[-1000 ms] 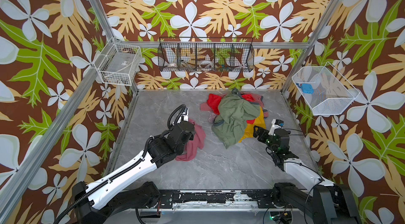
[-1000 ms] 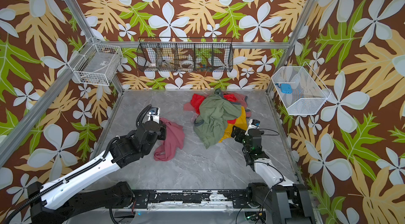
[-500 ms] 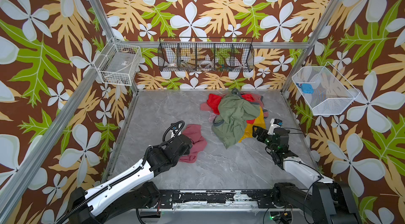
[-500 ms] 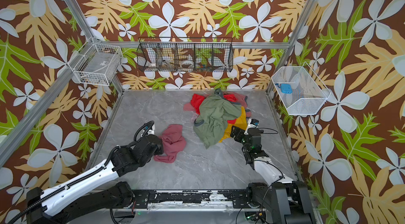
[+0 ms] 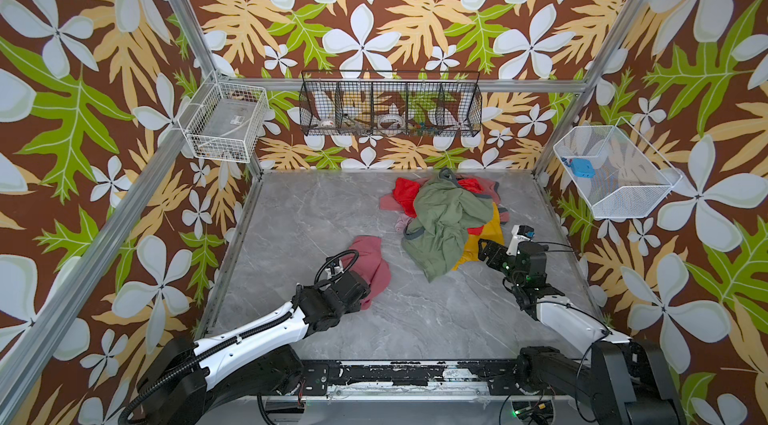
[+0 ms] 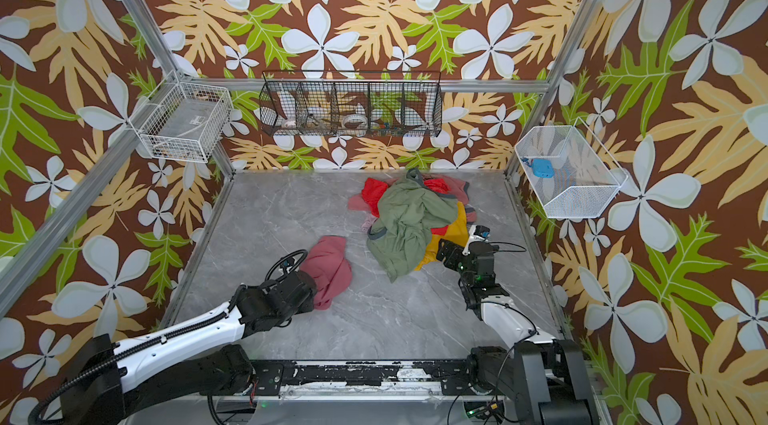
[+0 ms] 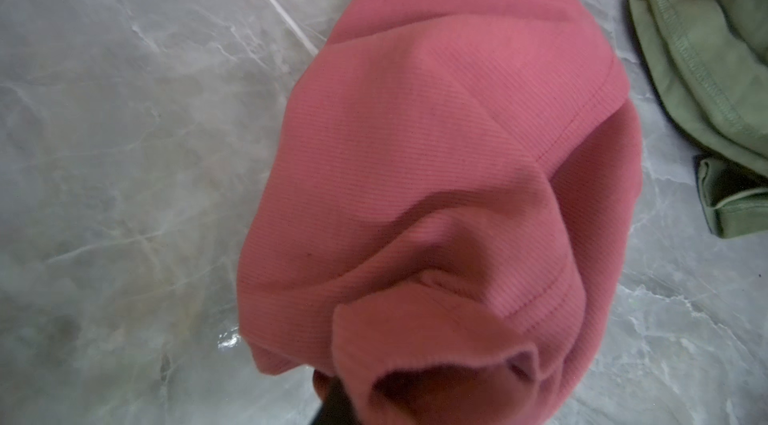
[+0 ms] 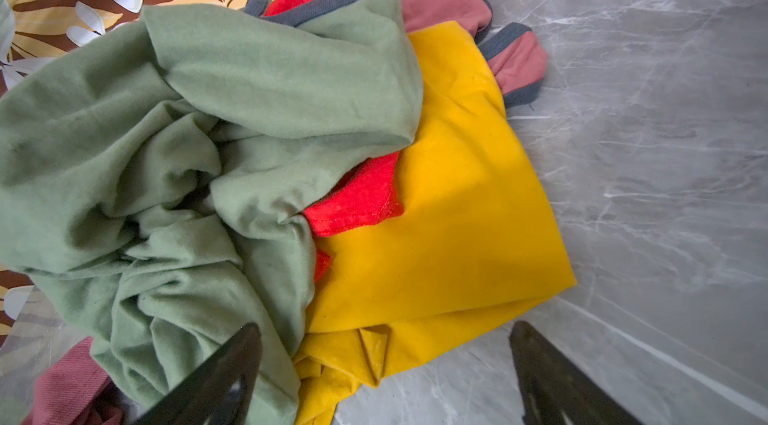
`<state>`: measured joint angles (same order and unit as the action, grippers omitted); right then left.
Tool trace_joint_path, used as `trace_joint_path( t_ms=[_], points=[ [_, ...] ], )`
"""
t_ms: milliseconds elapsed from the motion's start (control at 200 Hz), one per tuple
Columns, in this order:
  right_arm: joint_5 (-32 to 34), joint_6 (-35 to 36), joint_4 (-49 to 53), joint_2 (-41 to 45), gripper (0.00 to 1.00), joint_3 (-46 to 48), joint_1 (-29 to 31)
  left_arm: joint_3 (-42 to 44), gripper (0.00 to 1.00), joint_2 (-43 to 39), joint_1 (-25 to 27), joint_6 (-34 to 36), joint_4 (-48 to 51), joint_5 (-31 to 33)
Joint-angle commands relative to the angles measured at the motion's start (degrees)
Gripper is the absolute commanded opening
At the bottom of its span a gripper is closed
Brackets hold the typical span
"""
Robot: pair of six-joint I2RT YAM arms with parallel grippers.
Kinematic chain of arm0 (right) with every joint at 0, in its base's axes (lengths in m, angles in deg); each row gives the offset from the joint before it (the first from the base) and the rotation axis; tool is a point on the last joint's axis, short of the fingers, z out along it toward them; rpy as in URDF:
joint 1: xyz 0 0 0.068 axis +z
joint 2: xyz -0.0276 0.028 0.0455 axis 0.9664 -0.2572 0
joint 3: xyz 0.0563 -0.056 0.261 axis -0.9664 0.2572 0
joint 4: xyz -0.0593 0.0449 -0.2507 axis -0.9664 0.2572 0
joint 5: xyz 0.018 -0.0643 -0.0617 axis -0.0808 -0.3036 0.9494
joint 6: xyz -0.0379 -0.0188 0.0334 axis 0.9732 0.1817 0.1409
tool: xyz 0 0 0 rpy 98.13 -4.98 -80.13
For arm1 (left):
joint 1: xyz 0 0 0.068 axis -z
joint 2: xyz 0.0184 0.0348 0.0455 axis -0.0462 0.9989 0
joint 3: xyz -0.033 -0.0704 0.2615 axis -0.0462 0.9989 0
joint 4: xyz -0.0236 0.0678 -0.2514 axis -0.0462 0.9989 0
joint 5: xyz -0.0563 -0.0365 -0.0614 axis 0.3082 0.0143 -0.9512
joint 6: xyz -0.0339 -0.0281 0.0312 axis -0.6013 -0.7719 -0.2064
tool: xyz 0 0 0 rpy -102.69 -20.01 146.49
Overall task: Pick out a specific cloth from the pile
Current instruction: 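Lower the pink cloth onto the table and open the left gripper, then regrasp the pink cloth with the left gripper and lift it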
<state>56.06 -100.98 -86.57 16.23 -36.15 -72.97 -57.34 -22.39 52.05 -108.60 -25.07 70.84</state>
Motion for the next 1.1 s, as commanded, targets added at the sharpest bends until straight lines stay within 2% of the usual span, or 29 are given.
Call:
trace_joint_path(
  t_ms=[0, 50, 160, 245, 400, 530, 636, 836, 946, 1096],
  points=[
    [0.6, 1.0, -0.1, 0.2, 0.93, -0.3, 0.0, -1.9, 0.43, 1.1, 2.4, -0.5, 2.1, 4.7],
    [1.0, 1.3, 0.2, 0.3, 0.93, -0.3, -0.1, -3.6, 0.56, 1.9, 4.1, -0.6, 3.8, 6.8],
    [1.9, 2.1, 0.9, 0.3, 0.93, -0.7, -0.1, -8.6, 0.65, 3.4, 8.1, -1.2, 8.7, 12.5],
    [2.3, 2.8, 1.6, 0.4, 0.93, -1.1, 0.0, -12.4, 0.8, 3.6, 11.2, -2.2, 13.3, 16.9],
    [3.9, 4.1, 3.0, 0.2, 0.93, -2.1, -0.1, -15.6, 0.82, 4.7, 13.4, -2.1, 19.4, 18.0],
    [4.7, 4.0, 3.4, 0.0, 0.94, -2.4, 0.0, -15.1, 0.82, 6.2, 15.3, -4.6, 21.5, 17.0],
    [4.6, 3.8, 3.1, -0.3, 0.94, -2.3, -0.1, -15.9, 0.83, 6.4, 16.3, -5.3, 21.7, 18.9],
    [3.4, 3.9, 3.7, -0.9, 0.94, -3.1, 0.0, -21.1, 1.0, 11.5, 16.2, 9.3, 15.6, 21.5],
    [3.7, 4.7, 4.9, -0.4, 0.94, -3.5, 0.0, -24.3, 1.0, 16.6, 14.2, 17.0, 14.7, 19.0],
    [4.6, 5.3, 5.8, 0.8, 0.94, -3.4, 0.0, -23.5, 1.0, 20.1, 10.7, 21.9, 11.5, 13.2]
  ],
)
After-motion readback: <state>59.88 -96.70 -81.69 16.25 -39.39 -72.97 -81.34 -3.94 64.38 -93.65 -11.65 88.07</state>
